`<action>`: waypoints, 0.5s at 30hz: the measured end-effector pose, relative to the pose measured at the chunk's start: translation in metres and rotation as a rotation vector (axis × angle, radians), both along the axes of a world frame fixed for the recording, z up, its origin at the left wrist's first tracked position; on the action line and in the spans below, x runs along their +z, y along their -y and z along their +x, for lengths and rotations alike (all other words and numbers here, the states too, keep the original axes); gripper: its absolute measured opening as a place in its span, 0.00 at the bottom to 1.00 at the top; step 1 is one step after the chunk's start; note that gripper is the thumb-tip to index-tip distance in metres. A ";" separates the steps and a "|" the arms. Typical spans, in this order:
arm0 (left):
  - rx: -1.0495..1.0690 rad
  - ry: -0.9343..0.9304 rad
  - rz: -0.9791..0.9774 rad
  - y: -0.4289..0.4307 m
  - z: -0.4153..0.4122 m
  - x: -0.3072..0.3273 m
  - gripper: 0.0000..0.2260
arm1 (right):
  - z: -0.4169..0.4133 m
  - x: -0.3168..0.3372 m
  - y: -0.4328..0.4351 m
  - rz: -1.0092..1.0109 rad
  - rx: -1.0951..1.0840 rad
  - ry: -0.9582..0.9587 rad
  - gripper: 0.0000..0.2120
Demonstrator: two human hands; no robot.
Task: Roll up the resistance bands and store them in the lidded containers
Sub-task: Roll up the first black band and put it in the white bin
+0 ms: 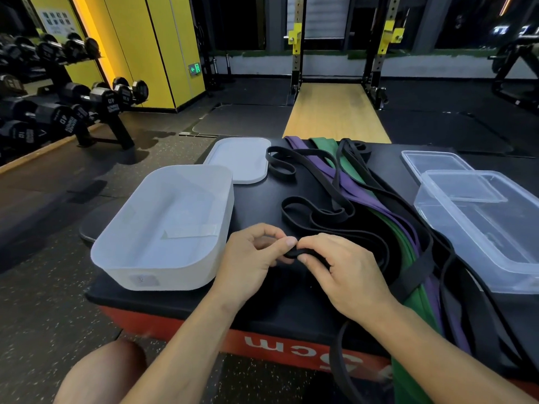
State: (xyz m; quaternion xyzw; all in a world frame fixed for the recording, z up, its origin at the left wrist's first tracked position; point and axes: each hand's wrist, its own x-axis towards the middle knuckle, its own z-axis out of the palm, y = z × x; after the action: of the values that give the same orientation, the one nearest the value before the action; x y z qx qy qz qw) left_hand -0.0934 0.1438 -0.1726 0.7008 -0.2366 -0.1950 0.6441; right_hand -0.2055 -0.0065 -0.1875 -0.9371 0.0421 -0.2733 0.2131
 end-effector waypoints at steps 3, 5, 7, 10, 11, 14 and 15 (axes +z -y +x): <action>-0.043 0.018 0.030 -0.001 0.002 0.001 0.04 | 0.000 0.000 0.000 0.067 -0.038 -0.059 0.16; -0.079 0.031 0.049 -0.003 0.004 0.001 0.05 | 0.001 0.000 0.000 0.068 -0.025 -0.077 0.18; -0.111 0.036 0.059 -0.004 0.006 0.001 0.05 | 0.001 -0.003 0.002 0.005 0.009 -0.036 0.13; -0.129 0.034 0.057 -0.005 0.009 -0.003 0.09 | 0.002 -0.005 0.006 0.027 0.060 -0.007 0.10; -0.134 0.028 0.048 -0.006 0.010 -0.004 0.10 | 0.002 -0.005 0.007 0.044 0.077 -0.005 0.10; -0.176 0.010 0.017 -0.009 0.012 -0.003 0.13 | 0.002 -0.003 0.008 0.100 0.158 -0.026 0.09; -0.198 0.003 0.016 -0.010 0.013 -0.003 0.15 | 0.002 -0.002 0.008 0.122 0.185 -0.036 0.09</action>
State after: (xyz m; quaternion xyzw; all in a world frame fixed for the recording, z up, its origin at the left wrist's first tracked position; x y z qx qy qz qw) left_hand -0.0808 0.1539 -0.1754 0.6794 -0.3043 -0.2582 0.6158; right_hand -0.2037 -0.0144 -0.1891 -0.9270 -0.0243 -0.2324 0.2935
